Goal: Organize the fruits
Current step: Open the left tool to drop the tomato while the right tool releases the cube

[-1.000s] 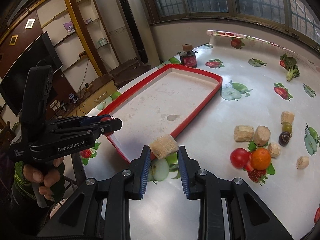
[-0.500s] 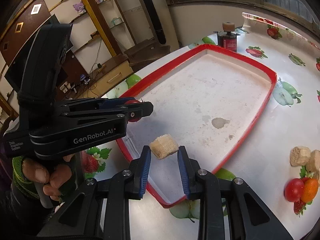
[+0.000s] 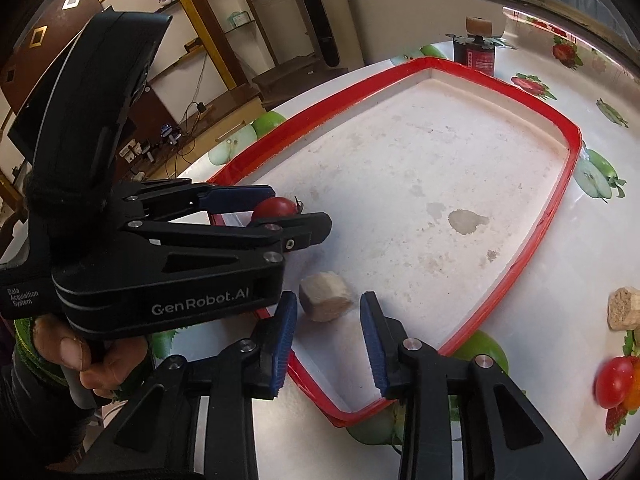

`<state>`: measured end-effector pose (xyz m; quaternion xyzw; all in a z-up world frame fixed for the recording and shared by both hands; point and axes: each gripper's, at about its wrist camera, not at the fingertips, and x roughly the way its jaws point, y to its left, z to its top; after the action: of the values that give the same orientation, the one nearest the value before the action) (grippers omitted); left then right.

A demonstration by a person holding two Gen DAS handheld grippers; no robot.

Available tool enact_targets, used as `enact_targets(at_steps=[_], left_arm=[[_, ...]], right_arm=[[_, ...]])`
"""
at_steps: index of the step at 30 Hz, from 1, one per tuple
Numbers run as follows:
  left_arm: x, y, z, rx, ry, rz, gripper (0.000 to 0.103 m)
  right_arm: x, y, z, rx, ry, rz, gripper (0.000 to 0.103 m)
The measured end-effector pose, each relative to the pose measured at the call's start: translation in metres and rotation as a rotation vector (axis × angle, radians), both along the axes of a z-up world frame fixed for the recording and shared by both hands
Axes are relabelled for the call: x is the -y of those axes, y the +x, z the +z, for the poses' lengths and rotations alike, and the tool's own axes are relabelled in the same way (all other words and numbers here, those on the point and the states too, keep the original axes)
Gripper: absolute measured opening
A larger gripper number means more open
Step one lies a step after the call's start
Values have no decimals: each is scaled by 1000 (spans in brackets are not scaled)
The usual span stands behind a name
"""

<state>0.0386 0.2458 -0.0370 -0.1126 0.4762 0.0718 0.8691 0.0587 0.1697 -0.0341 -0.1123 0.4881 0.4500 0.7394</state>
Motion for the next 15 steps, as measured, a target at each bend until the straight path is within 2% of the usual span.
enact_targets(at_steps=[3,15], left_arm=[[-4,-4,5,20,-22,18,56],[11,-13,19,41,-46,38,56]], right_arm=[[6,-3,5,22,0,-15,48],[48,-15,29,33,86,-65,48]])
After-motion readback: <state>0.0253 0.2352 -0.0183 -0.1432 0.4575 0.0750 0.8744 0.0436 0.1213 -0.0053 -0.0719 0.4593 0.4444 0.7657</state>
